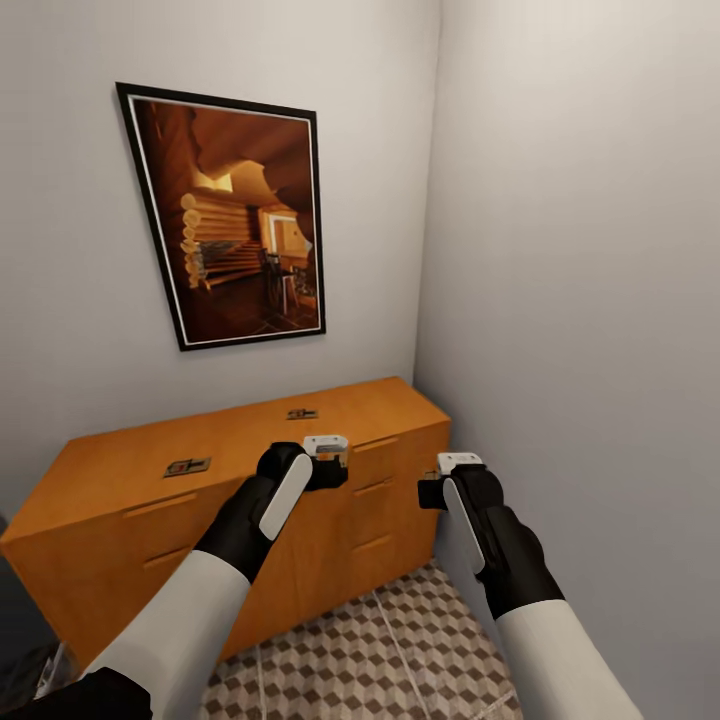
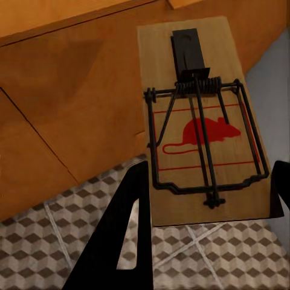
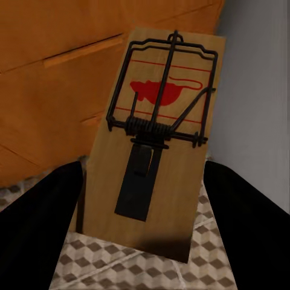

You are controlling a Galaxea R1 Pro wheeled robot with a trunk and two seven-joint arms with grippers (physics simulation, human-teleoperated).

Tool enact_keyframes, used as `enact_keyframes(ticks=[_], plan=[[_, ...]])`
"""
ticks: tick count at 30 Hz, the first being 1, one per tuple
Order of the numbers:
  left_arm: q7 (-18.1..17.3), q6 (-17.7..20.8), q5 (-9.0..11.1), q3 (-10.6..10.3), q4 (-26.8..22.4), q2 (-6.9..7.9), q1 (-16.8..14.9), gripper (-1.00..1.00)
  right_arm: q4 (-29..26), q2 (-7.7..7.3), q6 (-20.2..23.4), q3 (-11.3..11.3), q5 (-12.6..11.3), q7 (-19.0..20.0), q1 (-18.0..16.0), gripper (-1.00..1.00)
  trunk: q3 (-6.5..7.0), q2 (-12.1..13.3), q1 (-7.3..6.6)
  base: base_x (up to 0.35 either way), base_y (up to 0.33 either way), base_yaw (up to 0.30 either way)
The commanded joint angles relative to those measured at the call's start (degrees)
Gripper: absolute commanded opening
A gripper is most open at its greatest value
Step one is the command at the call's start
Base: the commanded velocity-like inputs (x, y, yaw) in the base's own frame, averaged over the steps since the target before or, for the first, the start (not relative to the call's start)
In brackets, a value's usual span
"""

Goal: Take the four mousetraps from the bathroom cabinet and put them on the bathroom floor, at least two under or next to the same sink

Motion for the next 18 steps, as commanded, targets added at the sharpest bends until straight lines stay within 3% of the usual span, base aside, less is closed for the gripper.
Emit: enact_keyframes(ticks=[1,18], plan=[[0.6,0.1,0.6,-0.1,-0.1,0.01,-0.1,-1.0,0.0,0.01,0.2,0.1,-0.5,-0.5,-0.1,-1.0,-0.08,-0.1,-0.03,-0.335,0.0,0.0],[0.6,0.1,0.6,-0.1,0.0,0.03,-0.1,-1.0,0.0,0.01,0.2,0.1,-0.6,-0.5,-0.1,-1.0,-0.08,-0.1,-0.03,-0.336,0.0,0.0]])
